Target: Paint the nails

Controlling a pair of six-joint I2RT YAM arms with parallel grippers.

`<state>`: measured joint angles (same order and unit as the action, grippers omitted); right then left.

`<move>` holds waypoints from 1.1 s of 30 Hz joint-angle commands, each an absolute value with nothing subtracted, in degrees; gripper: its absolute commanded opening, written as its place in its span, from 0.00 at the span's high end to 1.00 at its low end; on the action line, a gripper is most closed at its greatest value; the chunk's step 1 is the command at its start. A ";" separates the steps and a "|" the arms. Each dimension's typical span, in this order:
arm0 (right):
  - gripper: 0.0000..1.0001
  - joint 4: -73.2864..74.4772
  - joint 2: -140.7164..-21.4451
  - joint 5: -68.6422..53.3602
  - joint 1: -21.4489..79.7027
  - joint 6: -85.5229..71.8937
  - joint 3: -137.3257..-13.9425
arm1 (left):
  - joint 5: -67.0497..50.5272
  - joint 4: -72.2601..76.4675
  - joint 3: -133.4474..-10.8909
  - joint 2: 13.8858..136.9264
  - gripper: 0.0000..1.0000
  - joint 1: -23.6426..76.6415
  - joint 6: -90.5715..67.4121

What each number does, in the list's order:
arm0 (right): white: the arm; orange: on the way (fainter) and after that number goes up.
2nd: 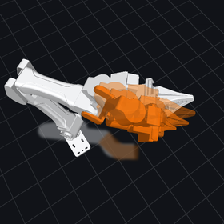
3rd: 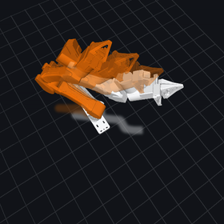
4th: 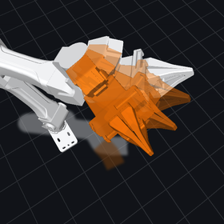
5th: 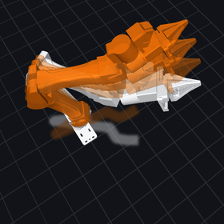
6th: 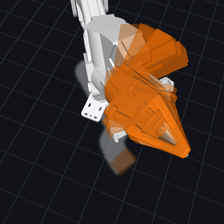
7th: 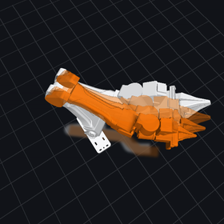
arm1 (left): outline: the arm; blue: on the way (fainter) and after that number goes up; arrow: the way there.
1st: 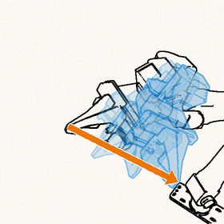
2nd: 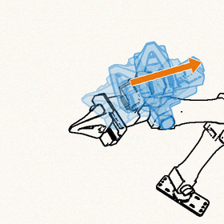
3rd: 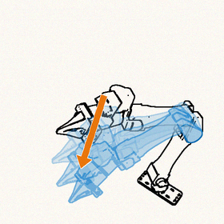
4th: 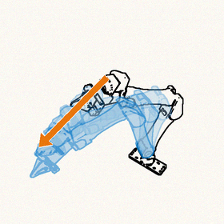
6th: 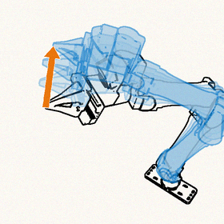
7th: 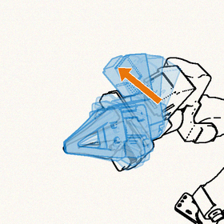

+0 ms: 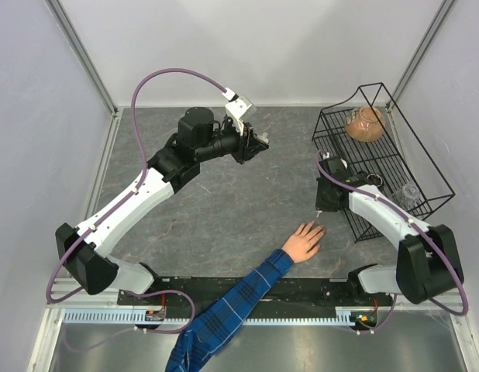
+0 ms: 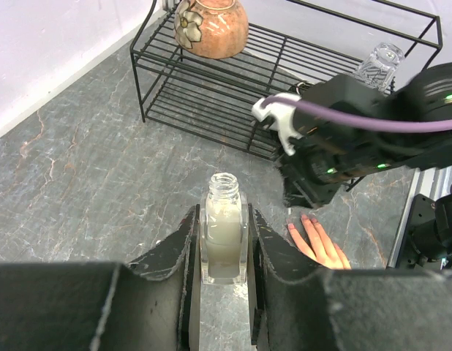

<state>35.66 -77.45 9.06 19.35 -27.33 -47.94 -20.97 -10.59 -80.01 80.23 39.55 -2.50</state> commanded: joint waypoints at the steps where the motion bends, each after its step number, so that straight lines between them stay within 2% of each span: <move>1: 1.00 40.07 -70.24 8.97 19.07 -24.70 -51.50 | -19.43 -7.39 -81.65 78.75 0.98 39.29 -2.28; 5: 1.00 40.69 -66.63 6.60 19.16 -21.54 -54.39 | -17.76 -6.42 -80.42 76.91 0.98 39.29 -2.29; 8: 1.00 40.78 -66.62 3.10 19.16 -17.50 -61.24 | -19.06 -5.28 -78.75 74.54 0.98 39.29 -1.85; 11: 1.00 41.66 -70.48 -1.56 19.07 -13.28 -73.09 | -23.01 -5.01 -78.05 72.86 0.98 39.29 -1.93; 14: 1.00 42.27 -74.78 -11.39 19.16 -12.48 -86.54 | -34.41 -5.10 -76.91 71.81 0.98 39.20 -1.76; 16: 1.00 44.72 -78.21 -16.34 20.56 -12.39 -96.38 | -37.52 -5.01 -75.85 71.28 0.98 39.11 -1.76; 21: 1.00 52.20 -84.71 -13.63 31.52 -10.02 -115.70 | -42.98 -3.35 -72.78 69.09 0.98 38.94 -1.93; 24: 1.00 55.36 -86.83 -13.10 36.37 -10.54 -122.67 | -42.80 -1.50 -70.49 67.07 0.98 38.67 -1.58; 33: 1.00 55.98 -86.14 -16.16 39.20 -12.48 -125.69 | -42.02 5.00 -63.99 62.06 0.98 38.58 -2.72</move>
<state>54.52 -86.65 -13.15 38.89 -11.86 -123.92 -41.25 -2.35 -66.13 65.52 38.85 -2.55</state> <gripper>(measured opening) 0.237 0.297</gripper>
